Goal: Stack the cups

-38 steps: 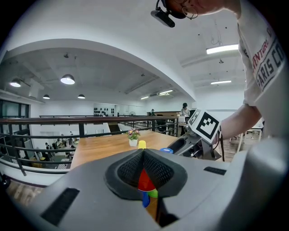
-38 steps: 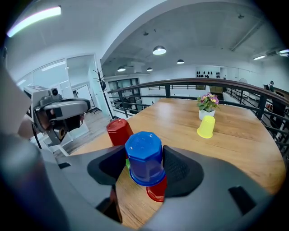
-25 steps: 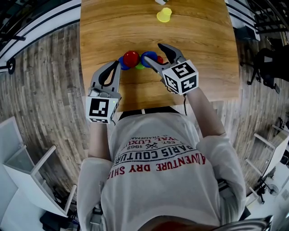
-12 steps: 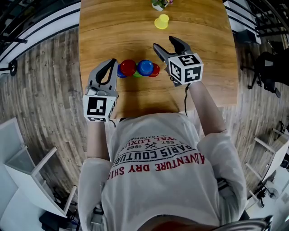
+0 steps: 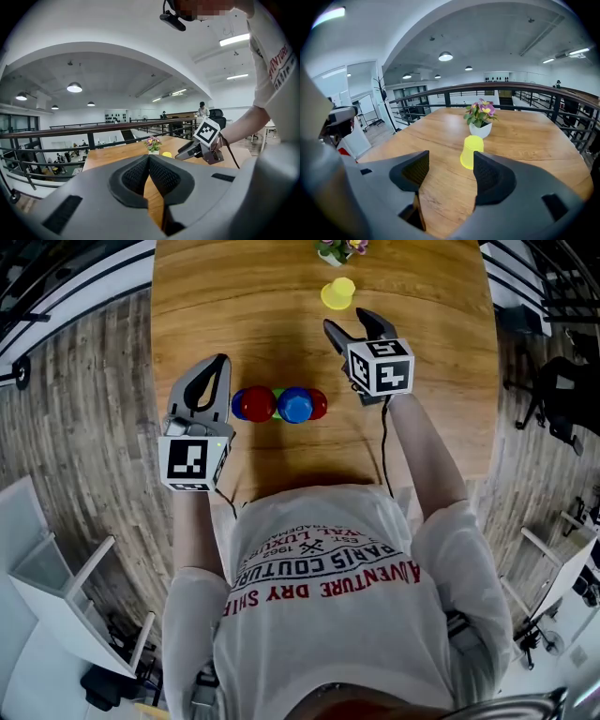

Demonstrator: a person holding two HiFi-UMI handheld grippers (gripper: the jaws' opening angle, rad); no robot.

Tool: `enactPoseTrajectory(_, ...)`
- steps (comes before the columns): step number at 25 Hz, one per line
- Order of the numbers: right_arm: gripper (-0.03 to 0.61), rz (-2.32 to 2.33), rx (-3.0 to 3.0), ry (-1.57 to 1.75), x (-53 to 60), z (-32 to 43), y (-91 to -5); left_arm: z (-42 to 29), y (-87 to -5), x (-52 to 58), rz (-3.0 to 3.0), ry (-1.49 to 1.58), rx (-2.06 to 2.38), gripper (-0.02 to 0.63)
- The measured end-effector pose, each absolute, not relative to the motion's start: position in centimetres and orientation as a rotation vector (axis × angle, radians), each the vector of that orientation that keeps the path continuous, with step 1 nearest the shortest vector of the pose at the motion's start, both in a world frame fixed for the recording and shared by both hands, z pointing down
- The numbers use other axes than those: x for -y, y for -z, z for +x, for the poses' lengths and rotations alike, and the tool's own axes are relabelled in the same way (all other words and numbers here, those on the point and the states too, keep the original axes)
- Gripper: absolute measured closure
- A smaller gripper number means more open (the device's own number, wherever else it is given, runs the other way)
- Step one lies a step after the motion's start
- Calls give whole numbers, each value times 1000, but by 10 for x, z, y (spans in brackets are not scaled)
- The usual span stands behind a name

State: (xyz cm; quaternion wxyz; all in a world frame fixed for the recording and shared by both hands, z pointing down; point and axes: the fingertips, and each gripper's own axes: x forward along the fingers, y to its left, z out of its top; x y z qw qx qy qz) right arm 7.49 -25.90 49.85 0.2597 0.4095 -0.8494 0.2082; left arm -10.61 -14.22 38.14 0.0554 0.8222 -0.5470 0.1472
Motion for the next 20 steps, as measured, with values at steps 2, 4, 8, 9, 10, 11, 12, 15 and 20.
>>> enactPoseTrajectory(2, 288, 1125, 2275, -592, 273, 80, -512, -104, -384, 151, 2488, -445, 1654, 598)
enactPoseTrajectory(4, 288, 1143, 2249, -614, 286, 84, -522, -104, -391, 157, 2476, -470, 1644, 598)
enactPoseTrajectory(8, 288, 1175, 2207, -631, 306, 87, -537, -107, -402, 167, 2449, -500, 1639, 598)
enactPoseTrajectory(9, 288, 1175, 2204, -633, 310, 86, -539, -109, -403, 169, 2441, -492, 1643, 598)
enactPoseTrajectory(10, 288, 1173, 2201, -634, 314, 85, -542, -110, -403, 171, 2433, -486, 1648, 598)
enactPoseTrajectory(11, 288, 1171, 2197, -634, 319, 84, -545, -110, -403, 173, 2427, -480, 1651, 598)
enactPoseTrajectory(12, 288, 1170, 2191, -632, 323, 82, -548, -110, -403, 174, 2423, -476, 1652, 598)
enactPoseTrajectory(15, 288, 1169, 2170, -634, 333, 79, -558, -109, -408, 175, 2414, -480, 1638, 598)
enactPoseTrajectory(20, 299, 1174, 2149, -608, 341, 74, -566, -115, -415, 173, 2377, -506, 1646, 598)
